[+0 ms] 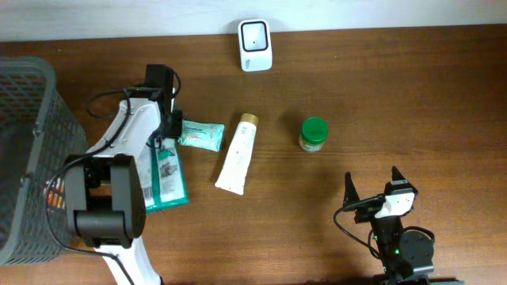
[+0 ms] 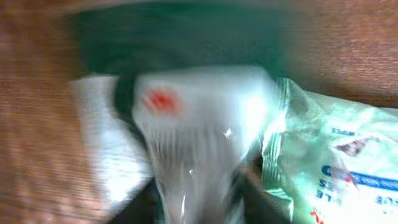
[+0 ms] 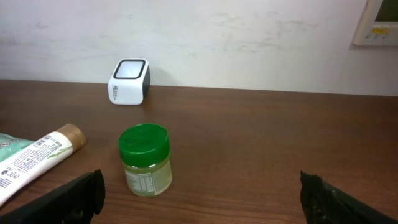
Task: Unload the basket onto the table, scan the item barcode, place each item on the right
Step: 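Place the green 3M packet on the table left of the teal packet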
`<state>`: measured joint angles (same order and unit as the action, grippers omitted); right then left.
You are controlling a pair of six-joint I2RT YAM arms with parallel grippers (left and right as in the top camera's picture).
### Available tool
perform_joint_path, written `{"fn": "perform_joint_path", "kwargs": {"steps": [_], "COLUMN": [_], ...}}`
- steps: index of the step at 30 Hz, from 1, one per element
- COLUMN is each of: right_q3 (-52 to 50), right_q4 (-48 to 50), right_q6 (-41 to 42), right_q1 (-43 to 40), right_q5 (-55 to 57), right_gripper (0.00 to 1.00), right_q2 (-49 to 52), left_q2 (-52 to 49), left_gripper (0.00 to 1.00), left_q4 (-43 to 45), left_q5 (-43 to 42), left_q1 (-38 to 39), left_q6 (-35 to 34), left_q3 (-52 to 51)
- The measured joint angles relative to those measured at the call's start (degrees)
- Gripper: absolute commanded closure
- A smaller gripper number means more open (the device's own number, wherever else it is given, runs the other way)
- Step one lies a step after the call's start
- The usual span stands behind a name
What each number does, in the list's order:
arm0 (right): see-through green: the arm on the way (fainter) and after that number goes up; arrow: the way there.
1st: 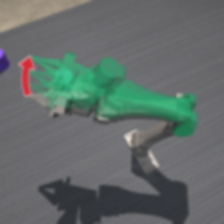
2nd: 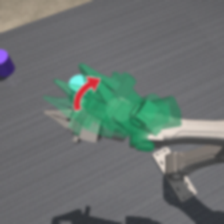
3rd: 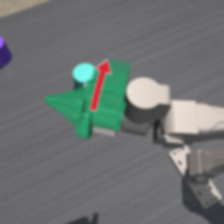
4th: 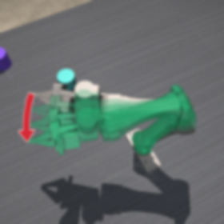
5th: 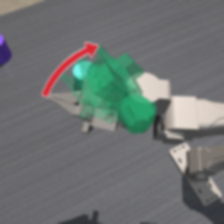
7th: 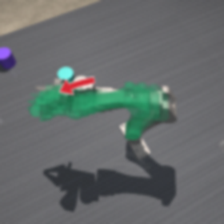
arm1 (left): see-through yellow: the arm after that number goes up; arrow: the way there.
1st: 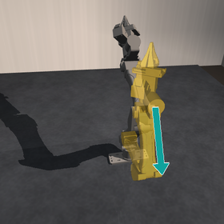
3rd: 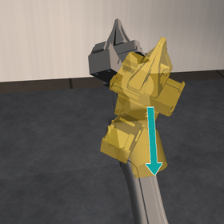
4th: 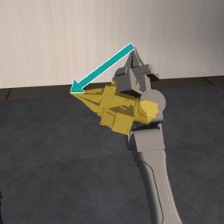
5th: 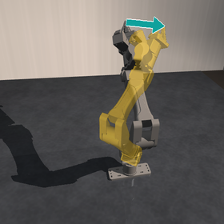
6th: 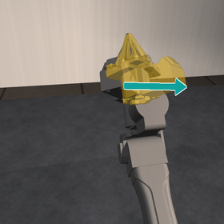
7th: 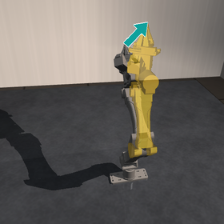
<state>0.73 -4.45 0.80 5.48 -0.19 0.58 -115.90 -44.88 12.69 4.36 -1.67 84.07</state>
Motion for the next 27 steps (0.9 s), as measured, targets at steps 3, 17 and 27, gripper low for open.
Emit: {"fn": "perform_joint_path", "kwargs": {"steps": [3,17,27], "right_q3": [0.0,0.0,0.0], "right_q4": [0.0,0.0,0.0], "right_q6": [0.0,0.0,0.0], "right_q1": [0.0,0.0,0.0], "right_q5": [0.0,0.0,0.0], "right_gripper": [0.02,0.01,0.02], "right_q2": [0.0,0.0,0.0], "left_q2": [-0.7,10.5,25.8], "left_gripper": [0.01,0.01,0.01], "left_q4": [0.4,-7.0,-12.9], "left_q5": [0.0,-5.2,-0.9], "left_q1": [0.3,0.5,-15.4], "left_q6": [-0.1,1.4,-5.4], "left_q3": [-0.1,19.8,25.3]}}
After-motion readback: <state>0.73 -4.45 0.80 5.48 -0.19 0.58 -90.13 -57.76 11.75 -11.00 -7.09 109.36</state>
